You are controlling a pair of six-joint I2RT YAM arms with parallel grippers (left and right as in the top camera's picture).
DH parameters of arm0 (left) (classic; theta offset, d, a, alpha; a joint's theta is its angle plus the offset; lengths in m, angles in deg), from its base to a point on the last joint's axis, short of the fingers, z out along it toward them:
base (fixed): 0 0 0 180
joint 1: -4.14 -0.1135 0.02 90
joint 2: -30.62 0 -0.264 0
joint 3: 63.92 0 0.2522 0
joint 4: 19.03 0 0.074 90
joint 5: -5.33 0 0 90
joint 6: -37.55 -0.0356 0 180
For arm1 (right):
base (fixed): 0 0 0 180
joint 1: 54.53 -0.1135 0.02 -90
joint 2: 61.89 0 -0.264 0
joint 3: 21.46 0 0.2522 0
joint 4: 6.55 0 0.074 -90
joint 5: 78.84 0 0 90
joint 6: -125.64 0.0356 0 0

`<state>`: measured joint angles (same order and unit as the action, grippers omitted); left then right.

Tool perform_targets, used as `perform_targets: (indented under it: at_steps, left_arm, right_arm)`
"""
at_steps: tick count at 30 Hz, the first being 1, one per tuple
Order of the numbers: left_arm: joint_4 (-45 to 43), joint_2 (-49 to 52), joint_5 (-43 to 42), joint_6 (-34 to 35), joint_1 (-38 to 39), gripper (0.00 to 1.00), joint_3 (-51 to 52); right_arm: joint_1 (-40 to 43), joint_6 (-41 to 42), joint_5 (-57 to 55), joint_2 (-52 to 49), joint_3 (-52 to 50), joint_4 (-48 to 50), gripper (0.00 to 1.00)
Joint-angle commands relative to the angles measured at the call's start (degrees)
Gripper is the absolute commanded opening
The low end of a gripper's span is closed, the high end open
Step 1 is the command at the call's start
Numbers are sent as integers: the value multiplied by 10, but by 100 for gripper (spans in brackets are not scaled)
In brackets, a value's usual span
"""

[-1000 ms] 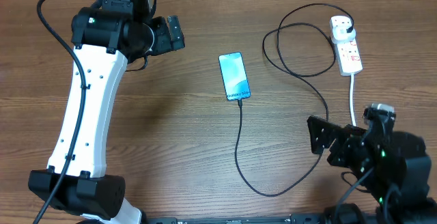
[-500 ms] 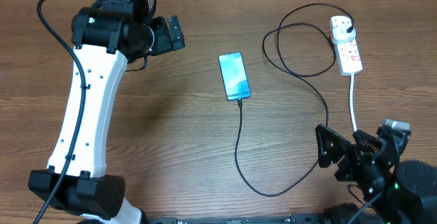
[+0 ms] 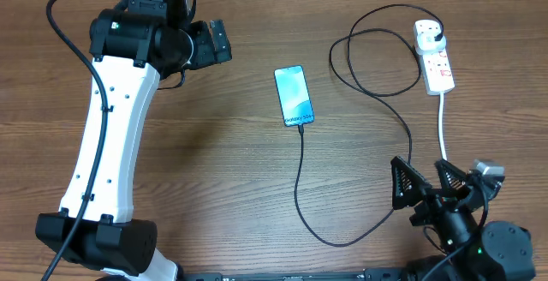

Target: Plug charger to phone and switch on socket

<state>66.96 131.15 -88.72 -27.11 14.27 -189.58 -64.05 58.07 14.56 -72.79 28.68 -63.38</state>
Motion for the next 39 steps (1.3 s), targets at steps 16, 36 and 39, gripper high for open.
perform_targets:
  at_steps: [16, 36, 39]
  left_arm:
    - [-1, 0, -2, 4, 4, 100, -3]
    - [0, 0, -2, 4, 4, 100, -3]
    - [-1, 0, -2, 4, 4, 100, -3]
  right_arm:
    - [-2, -5, -8, 107, -175, 173, 100]
    - [-2, -31, -24, 107, -302, 401, 100]
    - [-2, -37, -25, 107, -324, 437, 100]
